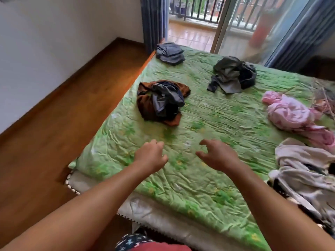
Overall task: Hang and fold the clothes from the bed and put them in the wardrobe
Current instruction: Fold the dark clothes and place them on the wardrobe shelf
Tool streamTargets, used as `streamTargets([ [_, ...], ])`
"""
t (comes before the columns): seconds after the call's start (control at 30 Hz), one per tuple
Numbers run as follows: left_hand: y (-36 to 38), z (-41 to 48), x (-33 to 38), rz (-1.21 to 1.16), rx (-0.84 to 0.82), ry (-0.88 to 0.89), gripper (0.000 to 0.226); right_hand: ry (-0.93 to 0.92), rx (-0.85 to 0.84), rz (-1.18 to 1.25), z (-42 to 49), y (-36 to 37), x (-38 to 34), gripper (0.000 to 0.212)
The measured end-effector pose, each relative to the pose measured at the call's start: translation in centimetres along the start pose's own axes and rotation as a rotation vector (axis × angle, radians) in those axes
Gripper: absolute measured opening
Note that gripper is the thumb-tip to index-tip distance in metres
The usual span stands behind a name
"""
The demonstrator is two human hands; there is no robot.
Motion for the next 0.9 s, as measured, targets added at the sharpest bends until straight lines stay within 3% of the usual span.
streamTargets([
  [0.2,-3.0,-0.2,-11.2,-0.02,0.016,-0.109,0.049,-0.12,0.001,-0.025,4.3,1.7,-10.9,0.048],
  [0.67,-2.1,0.0,-28.4,-0.076,-0.006,-0.29,0.048,-0.29,-0.03,-0.043,12.5,7.5,-27.2,0.052],
  [0.9,-2.1,1.5,-46.0,-0.099,-0.027,-0.284,0.043,-0.266,-0.003,-0.07,17.5,12.6,-42.4,0.051],
])
Point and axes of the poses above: each hand's wrist, its own z-axis towards the middle knuckle, its own y-axis out of the palm, x = y × z, the point moved 1 cm from there along z, towards the middle knuckle, and after that the axes turned 10 degrees about z, right-handed, at the moved point
